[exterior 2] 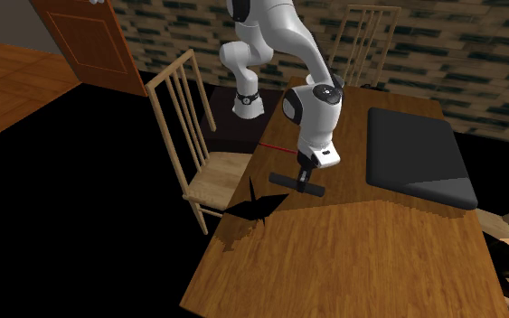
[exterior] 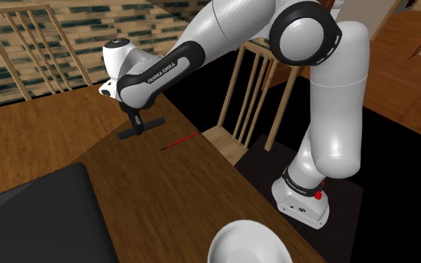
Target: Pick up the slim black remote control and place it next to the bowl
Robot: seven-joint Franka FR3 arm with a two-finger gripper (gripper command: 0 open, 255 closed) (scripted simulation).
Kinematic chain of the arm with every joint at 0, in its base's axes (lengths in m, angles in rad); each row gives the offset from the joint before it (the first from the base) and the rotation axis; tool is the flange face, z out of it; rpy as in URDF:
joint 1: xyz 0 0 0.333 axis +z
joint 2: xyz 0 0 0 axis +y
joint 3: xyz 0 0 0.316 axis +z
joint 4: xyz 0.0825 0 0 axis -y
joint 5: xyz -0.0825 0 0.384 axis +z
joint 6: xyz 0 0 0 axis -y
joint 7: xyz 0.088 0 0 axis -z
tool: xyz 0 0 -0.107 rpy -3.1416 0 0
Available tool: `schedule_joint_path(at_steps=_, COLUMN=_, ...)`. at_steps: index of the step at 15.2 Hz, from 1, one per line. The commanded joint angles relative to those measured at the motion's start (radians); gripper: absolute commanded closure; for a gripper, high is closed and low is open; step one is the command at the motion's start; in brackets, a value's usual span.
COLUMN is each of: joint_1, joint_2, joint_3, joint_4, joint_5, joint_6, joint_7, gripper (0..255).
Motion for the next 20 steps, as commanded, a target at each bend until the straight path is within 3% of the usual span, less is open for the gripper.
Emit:
schedule_joint_path(at_steps=1, joint_1=-0.002, joint_2=-0.004, joint_3=0.0, joint_4=0.003, joint_5=0.002, joint_6=-0.011, joint_7=-0.003, gripper=255)
schedule_joint_path(at_steps=20, joint_1=-0.007, joint_2=-0.11, joint_3=0.01, joint_4=0.115, joint_5=0.028, joint_6=-0.227, joint_7=-0.027, gripper=255)
